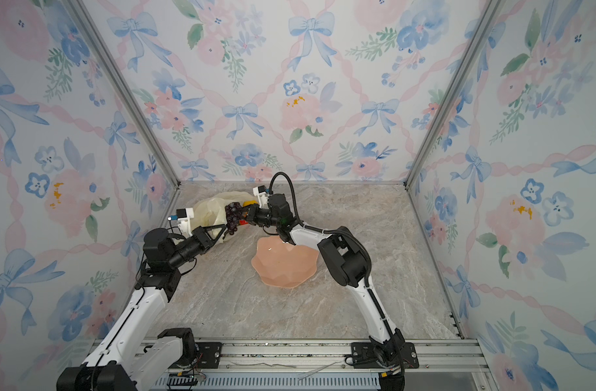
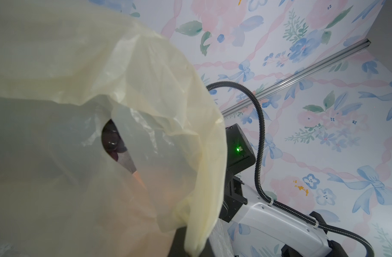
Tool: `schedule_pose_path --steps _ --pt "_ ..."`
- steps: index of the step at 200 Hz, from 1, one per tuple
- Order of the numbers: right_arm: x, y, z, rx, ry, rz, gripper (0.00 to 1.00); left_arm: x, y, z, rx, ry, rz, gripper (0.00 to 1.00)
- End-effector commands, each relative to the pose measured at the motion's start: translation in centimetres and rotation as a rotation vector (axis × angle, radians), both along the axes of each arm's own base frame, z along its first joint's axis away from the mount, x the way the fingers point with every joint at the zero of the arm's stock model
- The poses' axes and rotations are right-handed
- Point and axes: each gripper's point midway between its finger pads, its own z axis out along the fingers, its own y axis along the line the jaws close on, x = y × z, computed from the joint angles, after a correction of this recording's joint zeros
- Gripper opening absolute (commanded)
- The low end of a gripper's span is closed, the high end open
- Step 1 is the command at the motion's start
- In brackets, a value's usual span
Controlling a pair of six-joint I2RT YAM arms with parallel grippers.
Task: Place the fruits into the plastic bag
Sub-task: Place the fruit in the plastic bag.
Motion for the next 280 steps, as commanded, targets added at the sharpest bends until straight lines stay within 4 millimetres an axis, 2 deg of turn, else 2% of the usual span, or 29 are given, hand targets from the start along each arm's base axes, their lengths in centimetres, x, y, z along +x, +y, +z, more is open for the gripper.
schedule_pose_path --steps 1,74,112,125,166,203,218,233,280 --pt "1.0 1.0 1.2 0.077 0.035 -0.05 0.17 -0.7 -0.8 -0.3 0.016 -0.016 -0.051 0.0" --pt "2.5 2.1 0.7 0.037 0.065 -0.15 0.17 -0.5 -1.0 0.8 0.005 -0.027 -0.05 0.0" --pt "0.5 5.4 -0.3 -0.054 0.036 -0.095 0.21 0.5 -0.6 2.2 0.0 -0.04 -0.017 0.0" --pt "-0.1 6.4 -1.2 -0.066 0.045 -0.079 0.21 0.7 -0.4 2.3 -0.002 -0.038 -0.004 0.0" --pt "-2.2 8.8 -3.3 -0.099 0.076 -0.015 0.22 0.9 0.2 0.9 -0.008 -0.002 0.045 0.0" --pt "-3.7 10.1 -5.0 -0.131 0.104 0.037 0.27 0.7 1.3 -0.6 -0.021 0.032 0.101 0.0" --pt "-4.0 10.2 -5.6 -0.144 0.114 0.046 0.31 0.6 1.7 -1.1 -0.028 0.045 0.117 0.0" --pt "-4.1 10.0 -6.0 -0.16 0.117 0.049 0.41 0.5 2.0 -1.3 -0.033 0.049 0.127 0.0" --pt "-4.1 9.2 -5.5 -0.188 0.094 0.045 0.63 0.2 3.1 -1.7 -0.049 0.059 0.161 0.0"
